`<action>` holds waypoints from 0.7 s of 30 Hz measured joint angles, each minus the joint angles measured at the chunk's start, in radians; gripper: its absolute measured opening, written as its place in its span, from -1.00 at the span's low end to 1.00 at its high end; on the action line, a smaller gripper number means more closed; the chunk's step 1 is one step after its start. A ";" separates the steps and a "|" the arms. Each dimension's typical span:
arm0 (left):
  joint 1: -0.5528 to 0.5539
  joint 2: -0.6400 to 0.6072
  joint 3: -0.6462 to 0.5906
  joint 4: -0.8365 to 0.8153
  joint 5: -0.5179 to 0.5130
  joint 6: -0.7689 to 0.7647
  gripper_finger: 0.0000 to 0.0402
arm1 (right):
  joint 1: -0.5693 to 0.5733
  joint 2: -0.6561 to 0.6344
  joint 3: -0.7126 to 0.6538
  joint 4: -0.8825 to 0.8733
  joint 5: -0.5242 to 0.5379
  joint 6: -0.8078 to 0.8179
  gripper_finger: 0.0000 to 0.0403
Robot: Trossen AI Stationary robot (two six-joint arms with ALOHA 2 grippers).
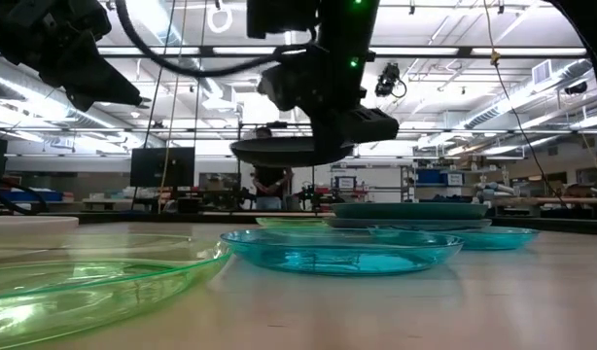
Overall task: Stack plastic plates
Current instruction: Stack the black plate on top of the green plate
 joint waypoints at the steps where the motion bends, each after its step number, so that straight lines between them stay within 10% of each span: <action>1: 0.000 0.000 0.000 0.000 0.000 0.000 -0.55 | -0.002 0.000 0.000 -0.013 0.011 0.020 -0.89; 21: 0.000 0.000 0.000 0.000 0.000 -0.001 -0.55 | -0.099 0.000 -0.023 -0.260 -0.111 0.435 -0.89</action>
